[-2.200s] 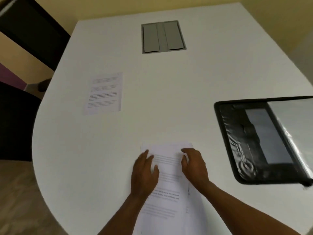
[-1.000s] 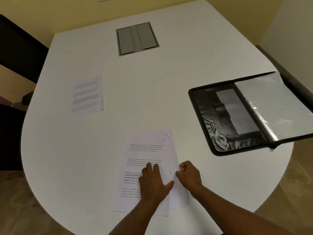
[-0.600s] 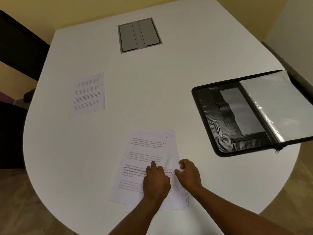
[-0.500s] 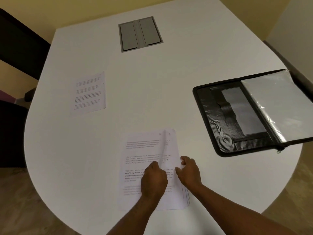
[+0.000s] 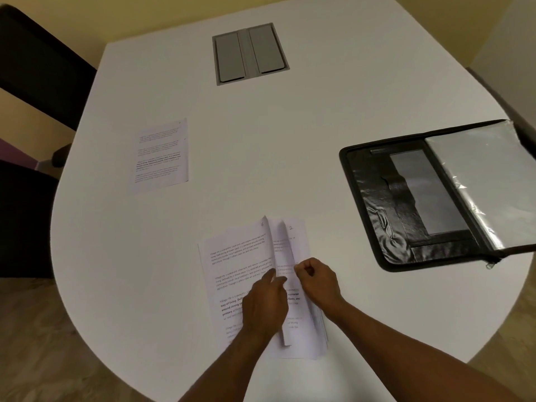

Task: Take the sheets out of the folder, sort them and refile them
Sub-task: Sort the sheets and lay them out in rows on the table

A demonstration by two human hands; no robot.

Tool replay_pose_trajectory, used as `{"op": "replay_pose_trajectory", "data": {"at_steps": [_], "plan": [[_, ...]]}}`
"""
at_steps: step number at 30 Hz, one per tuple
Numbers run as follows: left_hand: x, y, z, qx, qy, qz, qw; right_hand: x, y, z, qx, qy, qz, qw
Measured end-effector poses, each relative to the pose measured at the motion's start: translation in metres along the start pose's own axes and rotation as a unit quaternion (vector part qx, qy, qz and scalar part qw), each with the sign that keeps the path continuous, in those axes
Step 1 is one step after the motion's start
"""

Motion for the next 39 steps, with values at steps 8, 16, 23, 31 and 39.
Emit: {"op": "replay_pose_trajectory", "data": {"at_steps": [8,16,23,31,39], "plan": [[0.009,0.011,0.018,-0.129,-0.035,0.117,0.984,-0.007,0.001,-0.012,-0.021,0.058,0.046,0.997],[0.008,0.026,0.024,-0.149,-0.044,0.181,0.971,0.003,-0.014,0.002,-0.084,-0.032,-0.017,0.996],[0.009,0.039,0.023,-0.208,-0.050,0.201,0.956,0.014,-0.016,0.003,-0.053,-0.016,-0.056,0.997],[0.004,0.033,0.031,-0.254,-0.080,0.184,0.946,0.013,0.007,0.016,-0.130,-0.080,0.014,0.988],[0.006,0.034,0.031,-0.222,-0.083,0.189,0.953,-0.001,0.024,-0.018,-0.384,-0.025,0.080,0.919]]}}
Point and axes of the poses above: each hand's wrist, its own x-axis towards the middle knuckle, its own z-axis out of the back of the hand, y = z × x, the point moved 10 cm from there along x, towards the middle knuckle, and after that the axes turned 7 degrees about -x, right-handed, at the moved point
